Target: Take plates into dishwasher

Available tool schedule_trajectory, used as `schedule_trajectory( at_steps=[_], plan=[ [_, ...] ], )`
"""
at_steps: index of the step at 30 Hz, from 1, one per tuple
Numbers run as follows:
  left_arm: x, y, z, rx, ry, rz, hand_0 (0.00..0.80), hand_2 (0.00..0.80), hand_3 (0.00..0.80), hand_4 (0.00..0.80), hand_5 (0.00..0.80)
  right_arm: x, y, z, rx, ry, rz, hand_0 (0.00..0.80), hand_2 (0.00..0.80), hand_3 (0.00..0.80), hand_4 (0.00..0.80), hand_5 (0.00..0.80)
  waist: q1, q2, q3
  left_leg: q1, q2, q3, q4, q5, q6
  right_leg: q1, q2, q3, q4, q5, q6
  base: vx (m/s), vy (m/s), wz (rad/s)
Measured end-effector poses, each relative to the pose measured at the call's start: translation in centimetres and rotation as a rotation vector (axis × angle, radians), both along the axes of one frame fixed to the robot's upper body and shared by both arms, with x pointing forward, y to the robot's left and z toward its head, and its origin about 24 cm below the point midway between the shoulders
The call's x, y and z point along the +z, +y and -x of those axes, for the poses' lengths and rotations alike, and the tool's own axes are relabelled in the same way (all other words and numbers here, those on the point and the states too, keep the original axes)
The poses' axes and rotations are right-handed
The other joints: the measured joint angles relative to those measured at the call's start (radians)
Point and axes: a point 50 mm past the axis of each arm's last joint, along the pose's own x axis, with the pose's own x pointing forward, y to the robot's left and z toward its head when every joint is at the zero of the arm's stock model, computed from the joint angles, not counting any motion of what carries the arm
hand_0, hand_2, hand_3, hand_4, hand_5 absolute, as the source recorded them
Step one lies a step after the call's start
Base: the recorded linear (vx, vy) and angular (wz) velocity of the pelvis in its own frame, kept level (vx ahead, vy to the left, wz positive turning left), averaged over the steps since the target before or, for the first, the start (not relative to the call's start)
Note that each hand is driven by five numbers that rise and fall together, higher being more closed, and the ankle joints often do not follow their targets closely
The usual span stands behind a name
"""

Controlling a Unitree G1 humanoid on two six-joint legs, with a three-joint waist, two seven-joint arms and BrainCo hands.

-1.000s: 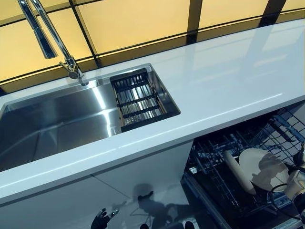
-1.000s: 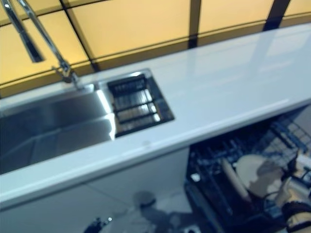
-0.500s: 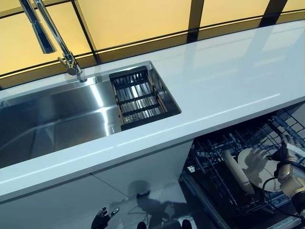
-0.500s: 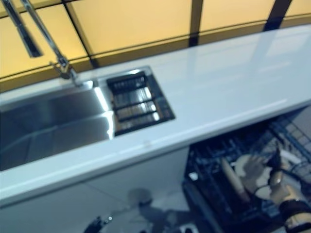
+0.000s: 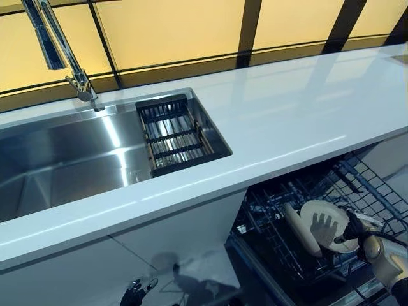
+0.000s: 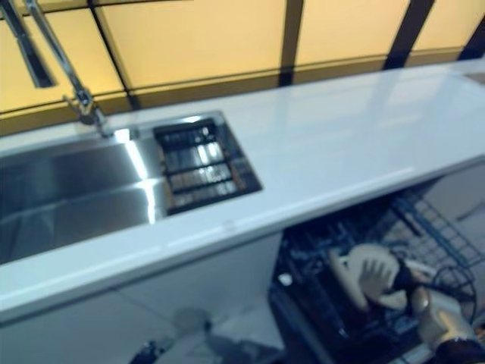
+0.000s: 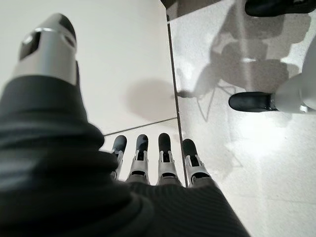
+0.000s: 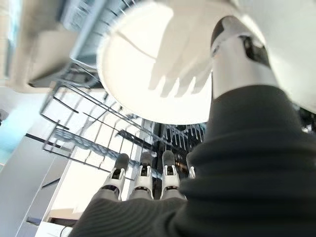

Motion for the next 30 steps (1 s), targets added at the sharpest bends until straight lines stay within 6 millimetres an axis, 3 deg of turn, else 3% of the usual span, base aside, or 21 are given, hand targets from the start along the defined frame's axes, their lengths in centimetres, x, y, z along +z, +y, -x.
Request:
schedule_trajectory(
  at_steps=[9, 30],
  plan=[
    [-0.2, 0.6, 0.6, 0.04, 0.019, -0.004, 0.0, 0.0, 0.0, 0.0, 0.0, -1.0, 0.3, 1.0, 0.048, 0.154, -0.006, 0.0, 0.0, 0.0, 0.0, 0.0, -0.011, -0.016, -0.031, 0.003, 0.002, 0.006, 0.0, 0.0, 0.0, -0.001, 0.002, 0.009, 0.0, 0.002, 0.0, 0.0, -0.005, -0.01],
    [-0.3, 0.6, 0.7, 0.049, 0.025, -0.012, 0.0, 0.0, 0.0, 0.0, 0.0, -1.8, 1.4, 0.4, 0.051, 0.173, -0.031, 0.0, 0.0, 0.0, 0.0, 0.0, -0.007, -0.014, -0.037, 0.003, 0.002, 0.015, 0.0, 0.003, -0.004, -0.005, 0.002, 0.018, -0.001, 0.005, 0.0, -0.018, 0.002, -0.01]
  ],
)
